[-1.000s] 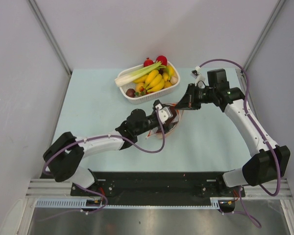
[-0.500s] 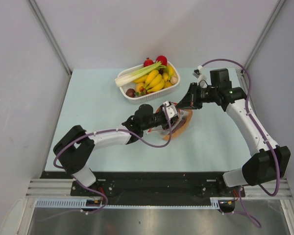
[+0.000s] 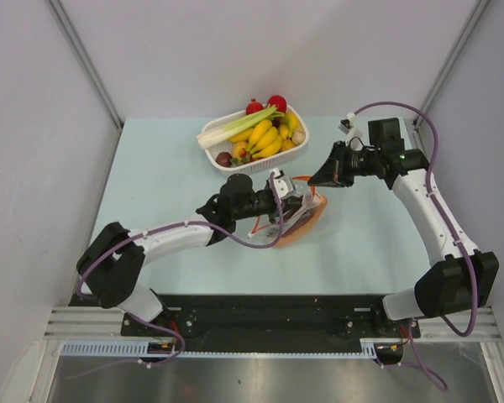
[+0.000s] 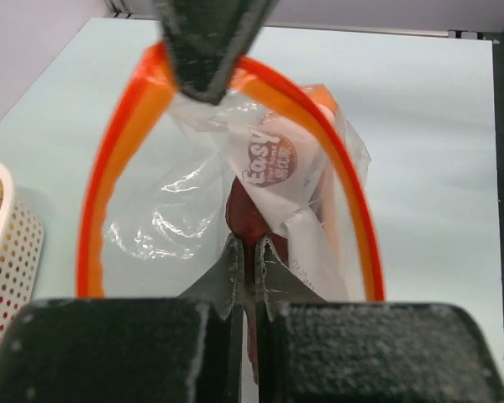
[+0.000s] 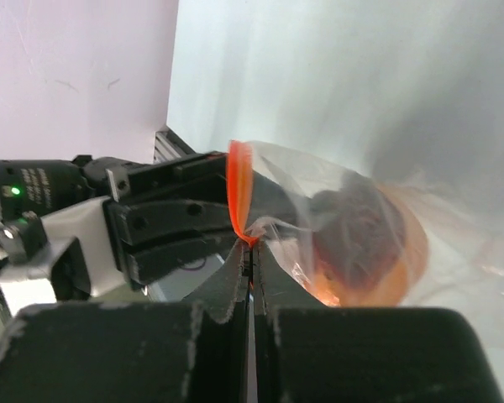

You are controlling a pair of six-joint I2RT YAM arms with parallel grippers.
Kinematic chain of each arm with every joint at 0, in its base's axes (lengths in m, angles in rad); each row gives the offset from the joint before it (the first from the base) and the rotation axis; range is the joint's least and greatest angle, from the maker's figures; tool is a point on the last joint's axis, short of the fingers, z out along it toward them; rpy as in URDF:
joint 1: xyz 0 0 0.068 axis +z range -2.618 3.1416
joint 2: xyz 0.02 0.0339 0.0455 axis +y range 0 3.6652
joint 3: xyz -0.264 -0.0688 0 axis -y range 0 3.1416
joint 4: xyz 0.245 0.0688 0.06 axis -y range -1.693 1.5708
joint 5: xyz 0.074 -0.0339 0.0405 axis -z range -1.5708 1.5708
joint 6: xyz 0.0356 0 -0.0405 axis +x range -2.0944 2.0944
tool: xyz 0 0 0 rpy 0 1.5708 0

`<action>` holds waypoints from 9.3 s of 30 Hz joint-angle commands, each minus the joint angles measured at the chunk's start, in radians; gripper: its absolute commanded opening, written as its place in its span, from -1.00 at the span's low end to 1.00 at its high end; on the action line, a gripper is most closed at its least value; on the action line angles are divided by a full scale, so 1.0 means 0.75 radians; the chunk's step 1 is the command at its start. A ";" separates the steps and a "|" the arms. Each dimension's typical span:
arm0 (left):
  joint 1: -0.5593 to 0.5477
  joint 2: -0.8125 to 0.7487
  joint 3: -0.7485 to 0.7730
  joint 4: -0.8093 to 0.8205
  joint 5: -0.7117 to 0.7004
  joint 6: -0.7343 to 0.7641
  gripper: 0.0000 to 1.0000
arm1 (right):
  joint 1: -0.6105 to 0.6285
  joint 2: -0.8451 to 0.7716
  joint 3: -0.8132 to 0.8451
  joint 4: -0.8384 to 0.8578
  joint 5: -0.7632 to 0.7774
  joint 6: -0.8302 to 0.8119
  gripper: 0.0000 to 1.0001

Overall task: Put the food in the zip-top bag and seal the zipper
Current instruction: Adjust the fake bread in the zipper food storage bag, then adjust the zipper food storage bag at the center of the board, then pick up the fake fruit from the bin.

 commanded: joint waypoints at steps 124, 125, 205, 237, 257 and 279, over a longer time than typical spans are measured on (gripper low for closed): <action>0.115 -0.470 0.336 -1.263 0.179 0.263 -1.00 | -0.244 -0.276 -0.296 0.268 -0.219 0.110 -1.00; 0.117 -0.502 0.318 -1.259 0.154 0.291 -1.00 | -0.244 -0.280 -0.292 0.252 -0.201 0.082 -1.00; 0.502 1.036 1.819 -0.803 -0.249 -0.028 0.85 | -0.150 -0.252 -0.103 -0.215 0.254 -0.518 -1.00; 0.649 0.945 1.586 -1.155 -0.009 0.089 0.89 | -0.125 -0.207 -0.099 -0.170 0.243 -0.497 -1.00; 0.647 0.900 1.561 -1.099 0.279 -0.044 -0.43 | -0.121 -0.233 -0.097 -0.186 0.241 -0.506 -1.00; 0.680 0.433 1.453 -0.979 0.855 -0.279 -1.00 | -0.113 -0.221 -0.097 -0.123 0.184 -0.446 -1.00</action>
